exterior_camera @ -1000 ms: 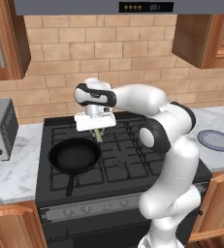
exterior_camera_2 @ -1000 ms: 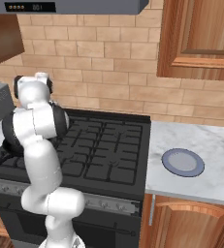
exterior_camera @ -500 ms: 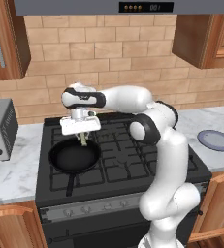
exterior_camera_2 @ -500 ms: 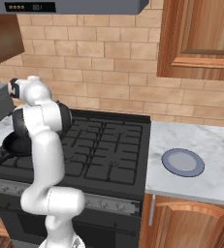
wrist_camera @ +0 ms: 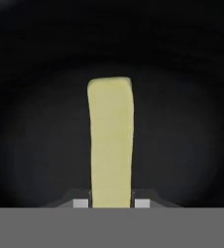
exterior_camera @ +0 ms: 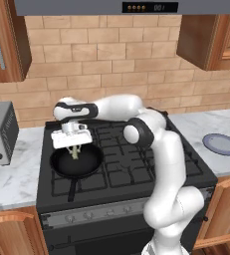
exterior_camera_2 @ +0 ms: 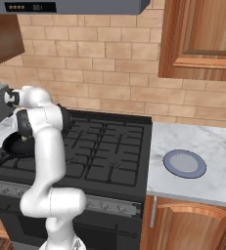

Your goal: Pick up the butter stick and place it in the pan. Then turn on the burner for the pan.

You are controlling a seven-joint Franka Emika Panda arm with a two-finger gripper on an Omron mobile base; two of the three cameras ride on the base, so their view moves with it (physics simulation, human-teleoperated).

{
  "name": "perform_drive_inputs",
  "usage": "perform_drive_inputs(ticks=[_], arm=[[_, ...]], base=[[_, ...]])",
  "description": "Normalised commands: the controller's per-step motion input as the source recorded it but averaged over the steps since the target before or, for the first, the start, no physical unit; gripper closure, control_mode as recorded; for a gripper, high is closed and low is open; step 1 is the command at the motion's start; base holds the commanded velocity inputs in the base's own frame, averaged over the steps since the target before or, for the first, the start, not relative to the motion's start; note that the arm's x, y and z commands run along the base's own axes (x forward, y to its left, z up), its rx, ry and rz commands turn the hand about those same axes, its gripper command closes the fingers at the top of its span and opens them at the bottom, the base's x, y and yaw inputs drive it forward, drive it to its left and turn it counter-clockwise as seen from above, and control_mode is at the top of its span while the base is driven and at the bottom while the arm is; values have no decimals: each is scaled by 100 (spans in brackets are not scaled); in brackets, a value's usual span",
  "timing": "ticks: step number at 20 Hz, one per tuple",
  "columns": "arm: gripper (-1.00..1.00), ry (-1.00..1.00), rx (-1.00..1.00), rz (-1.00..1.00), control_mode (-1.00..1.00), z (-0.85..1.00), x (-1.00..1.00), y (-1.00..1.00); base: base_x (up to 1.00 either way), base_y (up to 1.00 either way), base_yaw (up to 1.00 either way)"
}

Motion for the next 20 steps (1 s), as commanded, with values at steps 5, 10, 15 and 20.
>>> perform_drive_inputs(ticks=[5, 10, 15, 20], arm=[[100, 0, -1, -2, -100, -35, -5, 5], [-100, 0, 0, 0, -100, -9, -5, 0], [-100, 0, 0, 0, -100, 0, -6, 0], [-100, -19, 0, 1, -100, 3, -29, 1]], base=[[0, 0, 0], [0, 0, 0], [0, 0, 0], [0, 0, 0]])
